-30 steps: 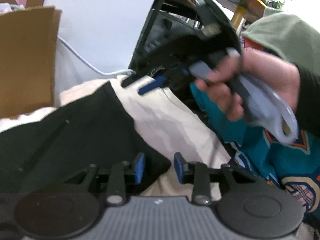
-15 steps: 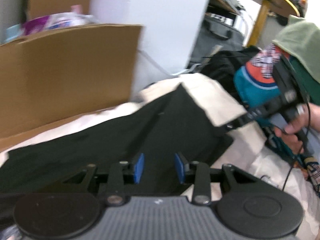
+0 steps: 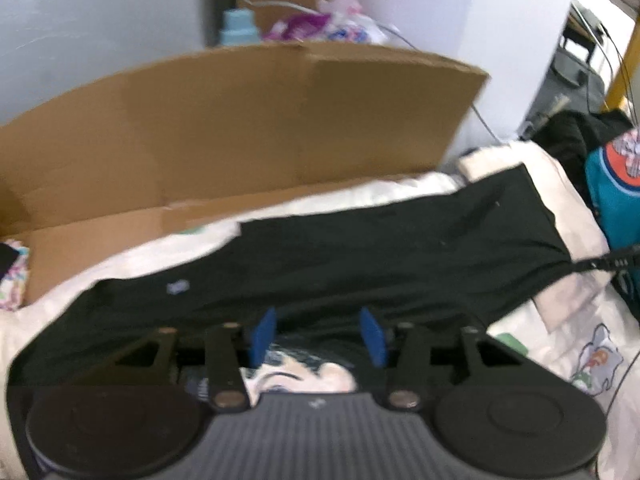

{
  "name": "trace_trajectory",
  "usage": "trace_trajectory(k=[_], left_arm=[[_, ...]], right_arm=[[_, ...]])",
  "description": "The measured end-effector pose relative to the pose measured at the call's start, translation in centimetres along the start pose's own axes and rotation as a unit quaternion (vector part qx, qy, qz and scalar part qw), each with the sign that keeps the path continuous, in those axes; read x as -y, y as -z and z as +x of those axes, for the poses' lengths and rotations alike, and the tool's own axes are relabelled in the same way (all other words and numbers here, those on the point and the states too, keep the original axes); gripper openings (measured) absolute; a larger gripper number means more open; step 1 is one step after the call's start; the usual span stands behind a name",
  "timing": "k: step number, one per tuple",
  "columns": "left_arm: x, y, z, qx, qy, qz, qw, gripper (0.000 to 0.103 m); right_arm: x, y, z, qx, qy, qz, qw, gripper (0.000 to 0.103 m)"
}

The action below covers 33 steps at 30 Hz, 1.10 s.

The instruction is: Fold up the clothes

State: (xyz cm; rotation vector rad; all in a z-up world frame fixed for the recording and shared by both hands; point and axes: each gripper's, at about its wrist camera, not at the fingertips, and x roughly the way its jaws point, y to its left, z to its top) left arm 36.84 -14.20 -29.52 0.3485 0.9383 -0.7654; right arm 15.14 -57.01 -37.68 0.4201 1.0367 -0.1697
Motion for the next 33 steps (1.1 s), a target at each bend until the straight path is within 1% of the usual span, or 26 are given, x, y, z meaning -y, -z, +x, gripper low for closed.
trace_trajectory(k=[1, 2, 5, 7, 9, 11, 12, 14, 16, 18, 25, 27, 32, 33], left_arm=[[-0.8, 0.2, -0.2, 0.004, -0.001, -0.005, 1.0000, 0.055], [-1.8, 0.5, -0.4, 0.007, -0.002, -0.010, 0.9999, 0.055], [-4.5, 1.8, -0.8, 0.010, -0.015, -0.013, 0.9998, 0.055], [-6.5, 3.0, -1.1, 0.011, -0.021, -0.013, 0.9996, 0.055], [-8.7, 4.3, -1.7, 0.012, -0.031, -0.027, 0.9991, 0.055], [-10.6, 5.4, -2.4, 0.010, -0.046, -0.040, 0.9981, 0.055], [-11.5, 5.9, -2.7, 0.009, -0.053, -0.044, 0.9975, 0.056], [-13.3, 7.0, -3.6, 0.011, -0.073, -0.052, 0.9959, 0.057], [-15.1, 8.0, -4.3, 0.012, -0.096, -0.061, 0.9934, 0.059], [-16.7, 8.9, -4.9, 0.011, -0.118, -0.073, 0.9902, 0.059], [-21.7, 12.8, -5.6, 0.004, -0.166, -0.117, 0.9791, 0.059], [-23.0, 14.3, -5.5, 0.002, -0.175, -0.137, 0.9750, 0.059], [-24.7, 17.6, -6.5, 0.006, -0.182, -0.177, 0.9671, 0.059], [-24.8, 18.2, -6.6, 0.006, -0.181, -0.177, 0.9675, 0.059]], right_arm=[[0.2, 0.1, -0.2, -0.001, 0.010, -0.001, 1.000, 0.004], [0.6, 0.2, -0.4, 0.001, 0.014, 0.011, 1.000, 0.004], [1.6, 0.5, -1.2, 0.006, 0.028, 0.066, 0.997, 0.005], [1.3, 0.6, -2.0, 0.020, 0.041, 0.065, 0.997, 0.006], [0.7, 0.4, -2.5, 0.028, 0.048, 0.060, 0.997, 0.012], [0.0, 0.0, -3.0, 0.036, 0.056, 0.057, 0.996, 0.023], [-0.4, -0.2, -3.3, 0.041, 0.060, 0.056, 0.996, 0.025], [-1.5, -0.5, -3.8, 0.052, 0.063, 0.051, 0.995, 0.036], [-2.5, -0.9, -4.4, 0.062, 0.067, 0.045, 0.995, 0.039], [-3.6, -1.4, -4.6, 0.067, 0.068, 0.036, 0.995, 0.041], [-8.0, -2.6, -4.9, 0.077, 0.082, 0.004, 0.994, 0.043], [-9.3, -2.9, -4.6, 0.067, 0.088, -0.008, 0.994, 0.044], [-12.5, -2.9, -5.0, 0.023, 0.090, -0.047, 0.995, 0.044], [-13.0, -2.7, -5.2, 0.025, 0.091, -0.048, 0.994, 0.044]])
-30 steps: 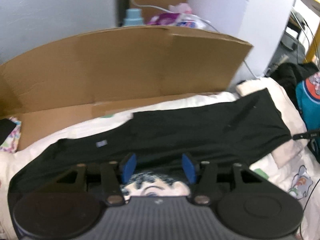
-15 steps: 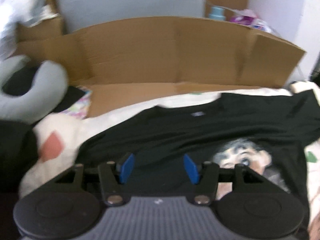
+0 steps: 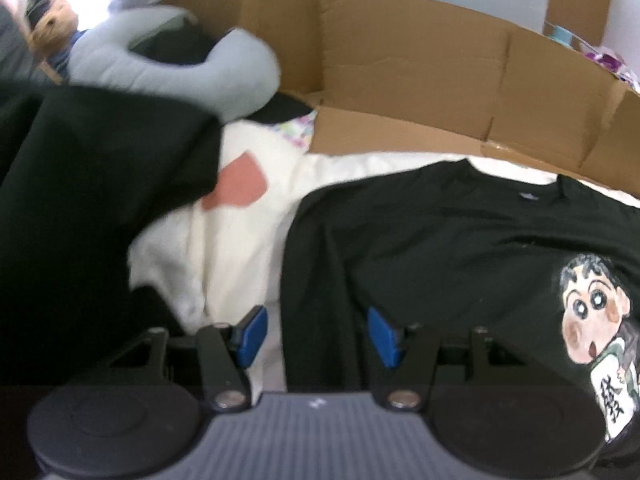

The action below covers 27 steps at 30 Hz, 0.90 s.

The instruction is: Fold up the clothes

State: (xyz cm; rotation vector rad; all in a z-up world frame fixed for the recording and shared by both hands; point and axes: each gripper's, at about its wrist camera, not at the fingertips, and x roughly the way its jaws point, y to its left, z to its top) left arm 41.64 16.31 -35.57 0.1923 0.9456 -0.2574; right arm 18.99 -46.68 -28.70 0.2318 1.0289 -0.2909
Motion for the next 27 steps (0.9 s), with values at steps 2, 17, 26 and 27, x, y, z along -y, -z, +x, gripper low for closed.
trace_trajectory(k=[2, 17, 26, 27], left_arm=[[-0.6, 1.0, 0.0, 0.000, 0.002, 0.002, 1.0000, 0.058], [-0.5, 5.4, 1.7, -0.033, 0.007, -0.023, 0.9992, 0.059], [1.0, 6.5, 2.6, -0.086, -0.026, -0.001, 0.9960, 0.008], [0.9, 6.0, 2.2, -0.101, -0.017, -0.004, 0.9947, 0.003]], right_arm=[[-0.8, 0.3, -0.5, 0.005, 0.003, -0.003, 1.000, 0.045], [-5.4, 1.3, 0.0, 0.058, -0.043, 0.009, 0.997, 0.053], [-4.8, 4.2, 8.3, 0.000, -0.110, 0.085, 0.990, 0.053], [-4.7, 4.4, 8.9, -0.006, -0.121, 0.089, 0.989, 0.053]])
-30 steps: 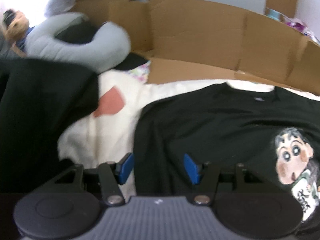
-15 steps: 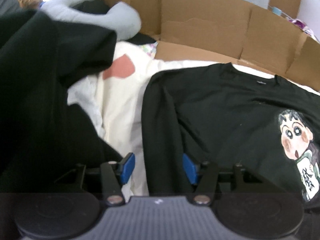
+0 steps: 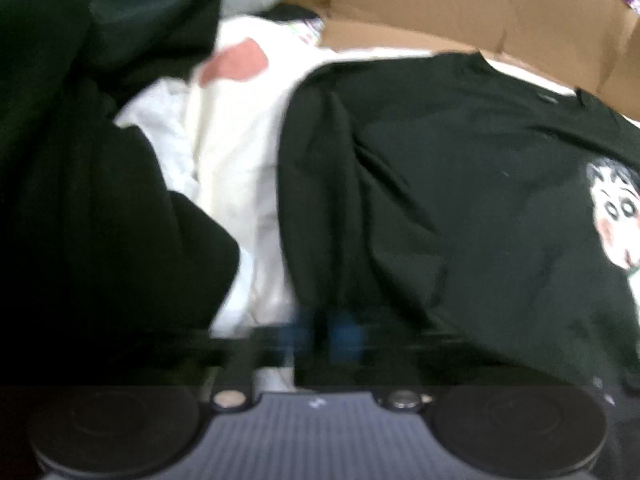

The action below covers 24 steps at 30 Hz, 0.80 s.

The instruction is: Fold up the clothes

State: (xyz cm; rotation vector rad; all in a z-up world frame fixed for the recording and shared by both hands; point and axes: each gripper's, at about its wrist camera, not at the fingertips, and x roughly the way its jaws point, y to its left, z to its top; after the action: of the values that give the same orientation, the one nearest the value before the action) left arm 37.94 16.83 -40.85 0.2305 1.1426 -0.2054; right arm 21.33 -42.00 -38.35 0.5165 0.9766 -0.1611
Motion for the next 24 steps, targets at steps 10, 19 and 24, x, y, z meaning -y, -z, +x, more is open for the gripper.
trace_trajectory(k=[10, 19, 24], left_arm=[[-0.5, -7.5, -8.9, -0.020, -0.083, 0.090, 0.9923, 0.001], [-2.8, -12.6, -8.5, -0.021, -0.115, 0.139, 0.9834, 0.001], [-3.7, -14.8, -8.6, -0.016, -0.122, 0.178, 0.9763, 0.001]], right_arm=[[2.2, 1.5, 2.3, -0.023, -0.068, 0.035, 0.997, 0.065], [0.8, 1.6, 2.5, -0.014, -0.076, 0.017, 0.997, 0.068], [0.1, 2.3, 1.5, -0.009, -0.060, 0.011, 0.998, 0.069]])
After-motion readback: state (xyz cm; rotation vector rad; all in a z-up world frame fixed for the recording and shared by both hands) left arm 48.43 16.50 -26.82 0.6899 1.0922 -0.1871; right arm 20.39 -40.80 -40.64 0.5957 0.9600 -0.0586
